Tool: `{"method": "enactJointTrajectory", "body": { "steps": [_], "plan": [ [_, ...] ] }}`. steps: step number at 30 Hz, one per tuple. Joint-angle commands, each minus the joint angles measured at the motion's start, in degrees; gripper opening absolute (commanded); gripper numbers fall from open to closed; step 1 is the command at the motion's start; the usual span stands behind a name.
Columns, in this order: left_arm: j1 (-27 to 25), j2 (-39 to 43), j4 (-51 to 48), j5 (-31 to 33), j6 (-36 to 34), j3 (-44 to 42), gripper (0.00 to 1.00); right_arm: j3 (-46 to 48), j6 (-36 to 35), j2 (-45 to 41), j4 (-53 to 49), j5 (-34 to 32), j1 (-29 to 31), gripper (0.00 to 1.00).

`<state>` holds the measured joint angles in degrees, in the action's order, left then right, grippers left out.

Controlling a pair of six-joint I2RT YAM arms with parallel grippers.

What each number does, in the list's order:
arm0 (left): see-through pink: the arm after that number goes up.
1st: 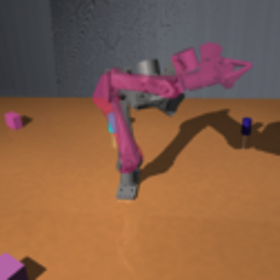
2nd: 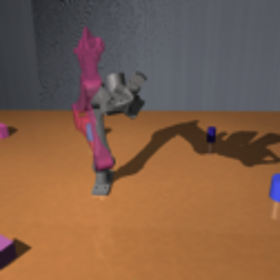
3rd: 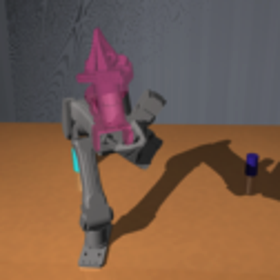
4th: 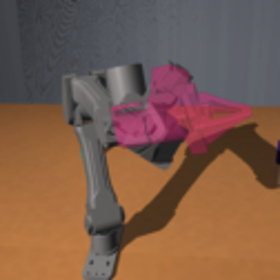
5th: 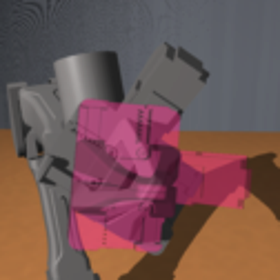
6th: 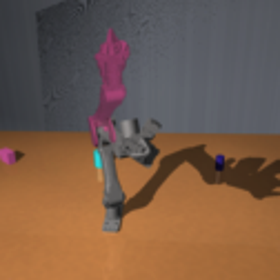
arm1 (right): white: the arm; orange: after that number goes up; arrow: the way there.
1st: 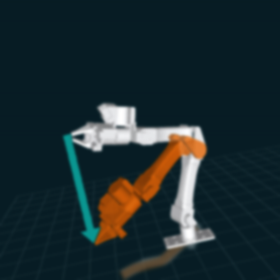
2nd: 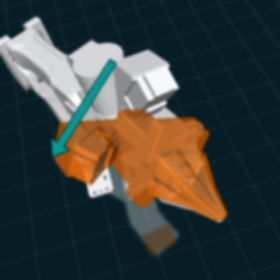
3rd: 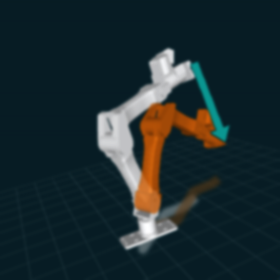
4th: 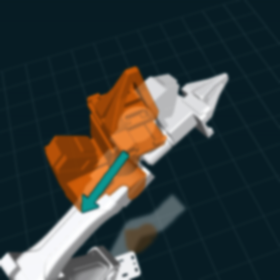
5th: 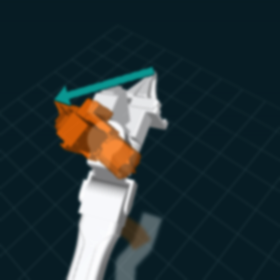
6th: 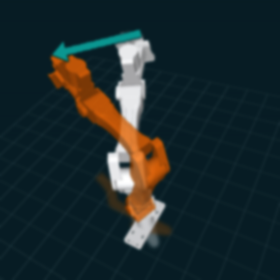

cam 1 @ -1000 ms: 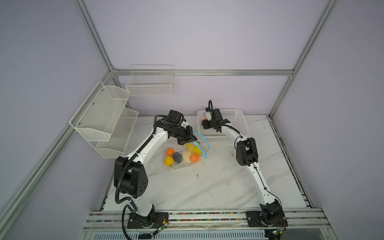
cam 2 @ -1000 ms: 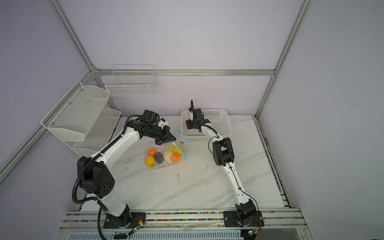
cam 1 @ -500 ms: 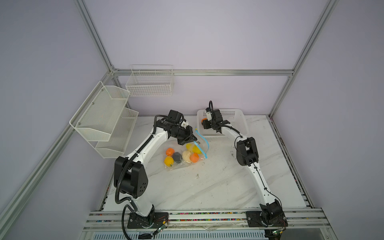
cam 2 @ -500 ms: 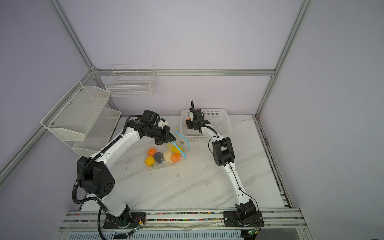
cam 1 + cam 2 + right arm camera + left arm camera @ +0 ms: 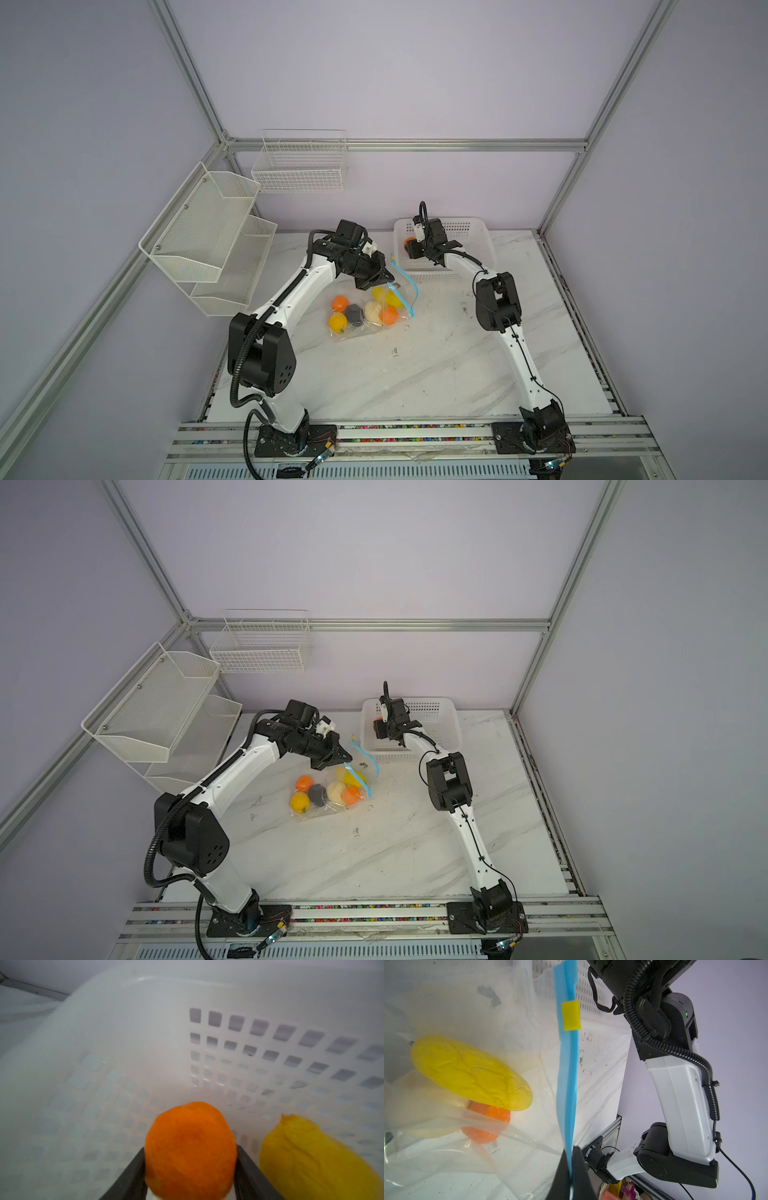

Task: Place the food in the zip-top bag and seal the zipper
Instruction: 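Lift the tangerine with the right gripper and carry it toward the bag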

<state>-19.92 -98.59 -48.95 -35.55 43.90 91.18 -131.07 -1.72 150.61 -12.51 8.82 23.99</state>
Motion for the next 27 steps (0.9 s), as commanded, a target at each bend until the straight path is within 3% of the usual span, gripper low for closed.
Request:
{"method": "enactJointTrajectory", "body": {
  "steps": [1,27],
  "plan": [
    [0.32,0.80,-0.01,-0.48,-0.92,0.62,0.00,1.68,0.32,-4.63,1.16,-0.20,-0.11,0.59],
    [0.32,0.54,1.14,-1.89,-1.54,0.04,0.00,14.40,2.17,-17.43,2.96,2.90,-0.15,0.59]
  ]
}}
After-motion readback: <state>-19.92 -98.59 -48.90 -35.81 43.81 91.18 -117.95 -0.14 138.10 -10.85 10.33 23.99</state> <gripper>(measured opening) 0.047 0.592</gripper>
